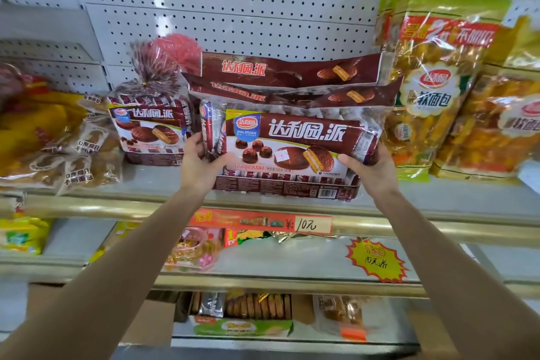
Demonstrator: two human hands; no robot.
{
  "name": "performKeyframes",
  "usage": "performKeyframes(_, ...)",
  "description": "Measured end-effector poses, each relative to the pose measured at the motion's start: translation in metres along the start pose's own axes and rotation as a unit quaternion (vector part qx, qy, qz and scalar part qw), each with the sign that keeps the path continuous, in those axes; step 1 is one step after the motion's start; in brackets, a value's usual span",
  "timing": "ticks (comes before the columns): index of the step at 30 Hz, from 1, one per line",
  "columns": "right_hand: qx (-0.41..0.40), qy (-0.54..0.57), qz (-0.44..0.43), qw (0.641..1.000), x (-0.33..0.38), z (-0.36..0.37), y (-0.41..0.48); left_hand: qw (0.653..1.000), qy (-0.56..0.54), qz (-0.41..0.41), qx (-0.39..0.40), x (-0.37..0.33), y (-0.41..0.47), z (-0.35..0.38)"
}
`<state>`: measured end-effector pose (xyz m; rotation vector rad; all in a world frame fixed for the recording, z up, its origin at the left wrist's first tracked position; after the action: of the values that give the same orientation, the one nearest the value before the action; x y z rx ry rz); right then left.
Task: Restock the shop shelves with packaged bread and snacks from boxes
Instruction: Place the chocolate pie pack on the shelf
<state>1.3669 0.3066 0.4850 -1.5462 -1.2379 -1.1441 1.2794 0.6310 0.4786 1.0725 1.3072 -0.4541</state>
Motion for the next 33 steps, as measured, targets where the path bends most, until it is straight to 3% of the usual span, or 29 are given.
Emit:
performKeyframes(10,0.015,0.004,0.016,1.0,-0.01,0.009,-0.009,0.999,-0.027,0.027,0.034,0.01,-0.003,0.004)
performKeyframes(33,0.019,0.004,0.052,0.998,-0.02,0.026,0.049,1.0,-0.013,0.005,0.011,0.035,0.036,0.017)
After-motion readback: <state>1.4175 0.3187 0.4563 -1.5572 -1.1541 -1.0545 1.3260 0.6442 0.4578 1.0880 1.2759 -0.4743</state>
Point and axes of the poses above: each hand's wrist, its own y-axis towards the middle knuckle, its own z-axis out of the palm, x = y × z, the point moved 5 cm from there along y, towards the middle knuckle, and after that the axes turned 13 degrees about z, right-handed, at the moved point
